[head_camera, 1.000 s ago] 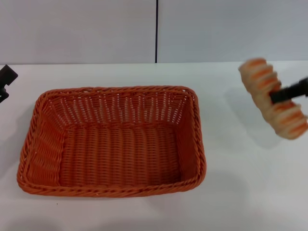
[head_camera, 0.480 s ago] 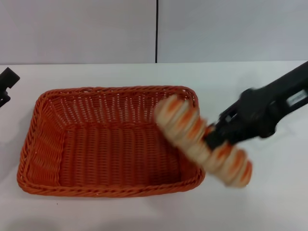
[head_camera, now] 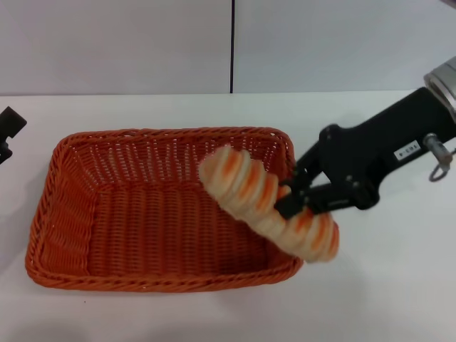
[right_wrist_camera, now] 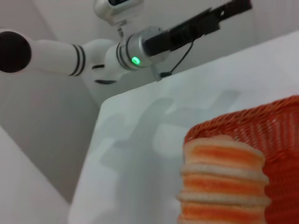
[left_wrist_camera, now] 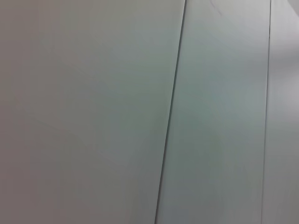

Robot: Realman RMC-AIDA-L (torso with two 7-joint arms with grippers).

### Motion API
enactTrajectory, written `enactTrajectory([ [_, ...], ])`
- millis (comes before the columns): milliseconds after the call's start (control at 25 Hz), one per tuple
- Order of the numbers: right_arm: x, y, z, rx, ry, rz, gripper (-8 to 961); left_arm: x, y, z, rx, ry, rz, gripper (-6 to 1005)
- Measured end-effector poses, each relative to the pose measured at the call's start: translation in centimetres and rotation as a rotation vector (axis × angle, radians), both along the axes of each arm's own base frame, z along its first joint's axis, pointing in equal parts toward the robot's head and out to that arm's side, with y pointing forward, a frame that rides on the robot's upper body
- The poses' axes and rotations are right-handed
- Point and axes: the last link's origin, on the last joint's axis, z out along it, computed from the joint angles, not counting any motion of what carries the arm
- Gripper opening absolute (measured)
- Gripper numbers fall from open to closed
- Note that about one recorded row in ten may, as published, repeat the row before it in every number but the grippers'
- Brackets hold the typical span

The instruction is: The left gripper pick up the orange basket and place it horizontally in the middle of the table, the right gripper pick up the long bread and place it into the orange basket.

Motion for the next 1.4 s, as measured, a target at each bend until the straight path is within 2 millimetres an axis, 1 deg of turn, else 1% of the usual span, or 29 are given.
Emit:
enactTrajectory([
  [40,0.0,0.0,0.0,0.000,0.000,0.000,157,0.0,0.0,0.0,0.000,0.000,0.000,847],
  [120,0.2,0.6,-0.3,0.063,0.023,0.047,158,0.0,-0.1,-0.1,-0.003,-0.007,0.002,847],
  [200,0.3,0.9,-0.5,0.088,0.037,0.073,154,0.0,-0.1,-0.1,-0.002,-0.007,0.002,847],
  [280,0.3,1.0,-0.6,0.094,0.048,0.085,150,0.0,-0.1,-0.1,-0.002,-0.007,0.002,847],
  [320,0.2,1.1,-0.9,0.105,0.081,0.116,148,0.0,-0.1,-0.1,-0.002,-0.007,0.001,847],
  [520,0.2,1.4,-1.4,0.137,0.153,0.167,146,0.0,-0.1,-0.1,-0.002,-0.008,0.000,847],
  [720,0.5,1.8,-2.0,0.154,0.160,0.152,144,0.0,-0.1,-0.1,-0.001,-0.008,-0.001,847],
  [920,0.8,2.2,-2.1,0.196,0.164,0.137,159,0.1,-0.2,-0.1,0.004,-0.003,-0.012,847],
  [1200,0.7,2.3,-2.1,0.209,0.175,0.134,179,0.2,0.0,-0.1,0.004,-0.003,-0.020,847],
  [1320,0.6,2.6,-1.8,0.235,0.184,0.131,419,0.2,0.0,-0.1,0.005,-0.003,-0.020,847],
  [1400,0.6,2.6,-1.6,0.245,0.192,0.130,499,0.2,0.0,-0.1,0.007,-0.003,-0.019,847],
])
